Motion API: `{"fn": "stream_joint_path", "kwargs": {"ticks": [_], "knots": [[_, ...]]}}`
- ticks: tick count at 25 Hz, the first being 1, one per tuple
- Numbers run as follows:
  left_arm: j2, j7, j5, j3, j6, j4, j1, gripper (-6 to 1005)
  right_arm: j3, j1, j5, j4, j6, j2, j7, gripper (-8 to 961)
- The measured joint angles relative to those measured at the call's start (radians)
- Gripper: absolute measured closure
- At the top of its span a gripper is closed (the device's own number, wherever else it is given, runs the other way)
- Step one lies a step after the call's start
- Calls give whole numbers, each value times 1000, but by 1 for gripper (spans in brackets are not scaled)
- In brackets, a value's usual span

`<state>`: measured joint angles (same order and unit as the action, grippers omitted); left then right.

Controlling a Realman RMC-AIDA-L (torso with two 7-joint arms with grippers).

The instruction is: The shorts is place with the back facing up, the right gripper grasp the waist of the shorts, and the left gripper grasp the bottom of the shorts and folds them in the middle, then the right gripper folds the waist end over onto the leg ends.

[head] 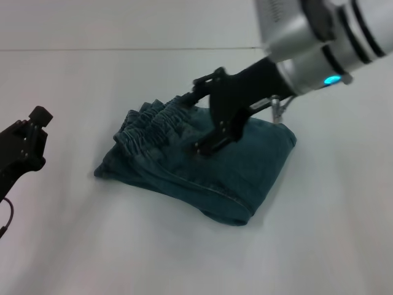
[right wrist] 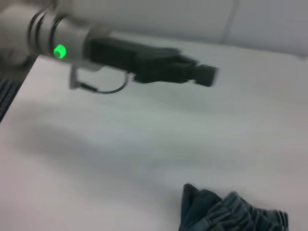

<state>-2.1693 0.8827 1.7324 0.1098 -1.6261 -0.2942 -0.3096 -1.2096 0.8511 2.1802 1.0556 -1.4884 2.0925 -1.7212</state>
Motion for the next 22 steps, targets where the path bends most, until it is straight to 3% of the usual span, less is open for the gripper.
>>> {"fn": "stream_joint_path", "kwargs": {"ticks": [5, 6, 7, 10, 13, 17, 22], "knots": [[4, -5, 26, 66, -8, -53, 5, 980, 57, -206, -207, 66, 3, -2, 38, 29], [4, -3, 35, 79, -9, -63, 5, 979, 82, -304, -336, 49, 12, 0, 117, 29], [5, 0, 43, 86, -10, -70, 5, 978, 82, -304, -336, 49, 12, 0, 117, 29], [8, 7, 68, 92, -9, -82, 2, 976, 103, -439, -540, -47, 35, 3, 313, 29], [21, 91, 129, 124, 4, -126, -14, 777, 108, -546, -775, -253, 48, 3, 648, 29], [55, 215, 235, 167, 20, -173, -56, 622, 109, -584, -909, -511, 37, -2, 922, 29], [82, 243, 384, 180, -41, -216, -104, 412, 102, -578, -878, -639, 38, -4, 994, 29]]}}
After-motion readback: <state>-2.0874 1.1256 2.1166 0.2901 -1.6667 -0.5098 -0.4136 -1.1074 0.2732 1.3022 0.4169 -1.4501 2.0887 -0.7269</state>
